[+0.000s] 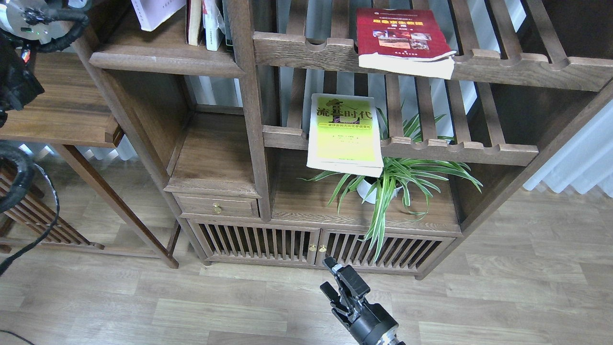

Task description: Organize books on shelf

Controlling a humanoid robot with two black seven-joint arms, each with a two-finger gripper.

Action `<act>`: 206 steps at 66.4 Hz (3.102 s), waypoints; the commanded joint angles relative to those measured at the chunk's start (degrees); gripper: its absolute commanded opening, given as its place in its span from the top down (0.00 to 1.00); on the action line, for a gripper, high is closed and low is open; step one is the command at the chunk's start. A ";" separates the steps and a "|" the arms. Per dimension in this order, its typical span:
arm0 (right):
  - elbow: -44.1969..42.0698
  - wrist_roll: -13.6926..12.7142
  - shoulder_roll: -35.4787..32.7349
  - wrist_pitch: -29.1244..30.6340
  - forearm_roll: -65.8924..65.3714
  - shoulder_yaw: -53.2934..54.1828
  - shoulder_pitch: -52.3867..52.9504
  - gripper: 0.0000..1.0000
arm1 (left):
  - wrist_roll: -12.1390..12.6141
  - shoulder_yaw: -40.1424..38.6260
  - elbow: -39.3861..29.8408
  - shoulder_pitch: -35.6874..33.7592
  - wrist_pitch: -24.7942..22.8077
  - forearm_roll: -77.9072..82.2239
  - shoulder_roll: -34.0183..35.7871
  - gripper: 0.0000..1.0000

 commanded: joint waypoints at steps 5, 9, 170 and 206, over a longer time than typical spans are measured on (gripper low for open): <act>-0.01 0.00 0.00 -0.02 0.04 0.00 0.02 0.01 | 0.86 1.07 0.04 -0.08 0.02 0.62 -0.02 0.95; -0.01 -0.09 0.00 -0.02 -0.05 0.00 0.02 0.01 | 0.86 1.68 0.04 -0.17 0.02 0.79 0.07 0.94; 16.25 -0.35 -1.32 -0.02 2.06 7.91 -2.00 0.01 | 3.50 -10.70 -67.71 19.24 9.82 -29.35 39.17 0.01; 27.06 -0.79 -6.06 -5.86 1.97 16.70 4.06 0.01 | 3.41 -25.82 -72.12 54.31 0.02 -24.79 40.23 0.02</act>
